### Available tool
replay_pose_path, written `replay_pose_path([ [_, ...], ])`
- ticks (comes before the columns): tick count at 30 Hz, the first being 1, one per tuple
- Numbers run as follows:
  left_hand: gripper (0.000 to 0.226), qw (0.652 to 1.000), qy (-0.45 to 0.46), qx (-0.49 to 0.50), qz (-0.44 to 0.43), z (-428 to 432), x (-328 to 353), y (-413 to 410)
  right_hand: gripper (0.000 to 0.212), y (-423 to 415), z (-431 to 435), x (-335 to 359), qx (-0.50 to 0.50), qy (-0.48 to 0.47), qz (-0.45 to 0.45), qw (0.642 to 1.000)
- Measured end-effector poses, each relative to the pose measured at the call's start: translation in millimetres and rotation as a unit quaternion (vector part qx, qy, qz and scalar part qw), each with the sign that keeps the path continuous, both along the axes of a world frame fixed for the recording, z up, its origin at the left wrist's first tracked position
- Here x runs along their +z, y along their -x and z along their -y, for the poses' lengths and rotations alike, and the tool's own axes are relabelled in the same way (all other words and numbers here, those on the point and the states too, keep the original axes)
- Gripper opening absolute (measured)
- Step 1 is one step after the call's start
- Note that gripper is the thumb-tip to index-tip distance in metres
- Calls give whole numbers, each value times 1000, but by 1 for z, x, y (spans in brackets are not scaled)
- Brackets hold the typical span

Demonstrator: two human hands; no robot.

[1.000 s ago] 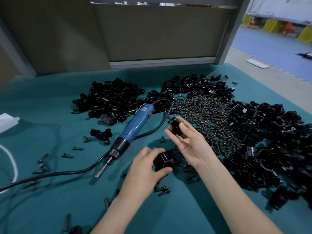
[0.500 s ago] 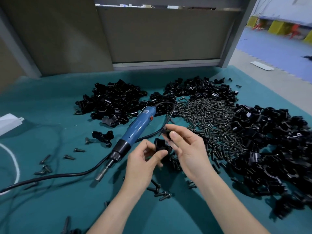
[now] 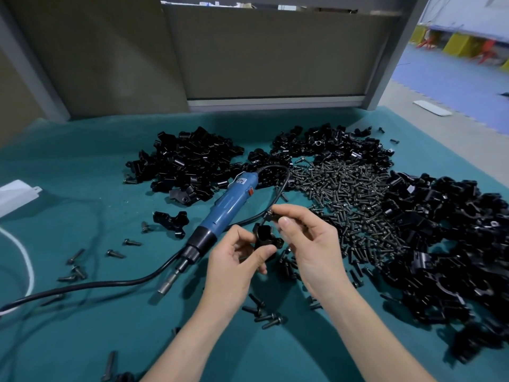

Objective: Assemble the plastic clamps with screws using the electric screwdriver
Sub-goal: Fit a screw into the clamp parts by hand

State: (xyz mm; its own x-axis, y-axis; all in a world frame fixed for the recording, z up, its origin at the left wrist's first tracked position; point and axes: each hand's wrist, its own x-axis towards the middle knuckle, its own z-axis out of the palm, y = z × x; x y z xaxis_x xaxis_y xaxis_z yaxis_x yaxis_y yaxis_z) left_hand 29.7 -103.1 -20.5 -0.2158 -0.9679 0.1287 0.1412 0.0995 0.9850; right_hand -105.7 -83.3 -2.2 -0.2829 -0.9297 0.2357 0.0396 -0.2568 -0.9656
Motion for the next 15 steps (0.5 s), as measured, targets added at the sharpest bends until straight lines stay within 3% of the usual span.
replay_pose_path([
  [7, 39, 997, 18, 32, 68, 1, -6, -2, 30, -3, -2, 5, -9, 31, -103, 994],
  [9, 37, 996, 28, 31, 74, 1, -8, -2, 31, -3, -3, 5, -11, 32, -105, 994],
  [12, 17, 997, 43, 27, 57, -1, -5, -1, 31, -2, -3, 6, -7, 33, -107, 994],
  [15, 15, 998, 29, 36, 33, 0, -5, -2, 32, 0, -3, 7, 27, 28, -91, 995],
])
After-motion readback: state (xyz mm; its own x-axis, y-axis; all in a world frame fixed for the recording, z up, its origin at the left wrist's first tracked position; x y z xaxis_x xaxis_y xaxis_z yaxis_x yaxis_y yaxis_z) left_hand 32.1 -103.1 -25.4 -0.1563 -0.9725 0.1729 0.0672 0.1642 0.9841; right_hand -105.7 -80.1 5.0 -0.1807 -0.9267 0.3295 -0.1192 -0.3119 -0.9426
